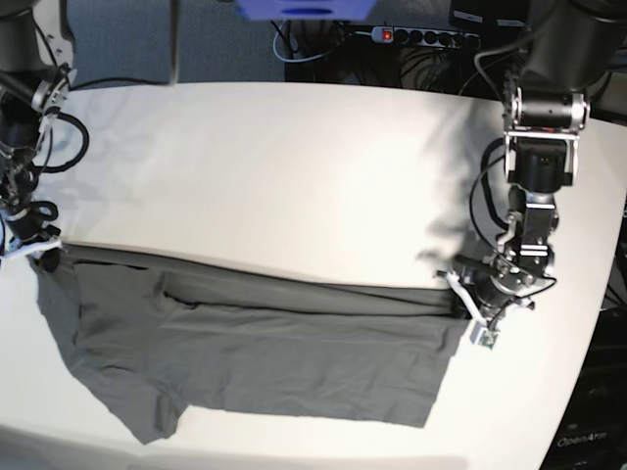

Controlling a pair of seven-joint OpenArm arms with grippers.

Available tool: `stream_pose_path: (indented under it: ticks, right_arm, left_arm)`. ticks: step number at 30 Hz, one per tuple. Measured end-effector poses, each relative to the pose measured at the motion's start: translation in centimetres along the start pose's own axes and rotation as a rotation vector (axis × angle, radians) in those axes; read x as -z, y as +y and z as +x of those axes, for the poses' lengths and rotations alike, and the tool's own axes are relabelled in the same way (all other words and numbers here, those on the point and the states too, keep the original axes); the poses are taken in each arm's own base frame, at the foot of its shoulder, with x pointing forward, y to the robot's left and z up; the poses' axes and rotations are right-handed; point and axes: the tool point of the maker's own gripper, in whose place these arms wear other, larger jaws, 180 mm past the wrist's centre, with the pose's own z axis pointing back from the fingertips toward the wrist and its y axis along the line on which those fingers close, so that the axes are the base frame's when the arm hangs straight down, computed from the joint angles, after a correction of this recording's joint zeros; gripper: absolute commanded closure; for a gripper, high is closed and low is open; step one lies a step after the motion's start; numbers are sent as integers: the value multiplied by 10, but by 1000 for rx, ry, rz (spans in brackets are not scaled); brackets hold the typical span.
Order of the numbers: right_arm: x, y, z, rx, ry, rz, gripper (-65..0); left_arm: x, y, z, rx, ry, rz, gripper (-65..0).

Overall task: Fold the T-shirt properly
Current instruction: 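Move the right gripper to the shirt's folded corner and pinch it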

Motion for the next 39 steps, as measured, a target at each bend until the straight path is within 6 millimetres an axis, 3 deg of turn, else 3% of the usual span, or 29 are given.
stream_pose_path:
  ticks: [5, 15, 24, 32, 39]
  right_arm:
    - [0, 4, -6, 26, -22, -1, -80]
    - [-5, 7, -18, 55, -63, 10, -77]
    - [-23, 1, -38, 131, -89, 58, -54]
    - [-56, -1, -57, 42, -81, 58, -54]
    - [-72, 5, -65, -16, -57, 58, -54]
  left_arm:
    - [-7, 2, -5, 19, -3, 10, -73]
    - [-22, -14, -22, 48, -37, 5, -73]
    - [-26, -13, -31, 37, -46, 6, -73]
    - [-42, -23, -43, 63, -62, 6, -73]
    - [-50, -28, -48, 89, -31, 8, -73]
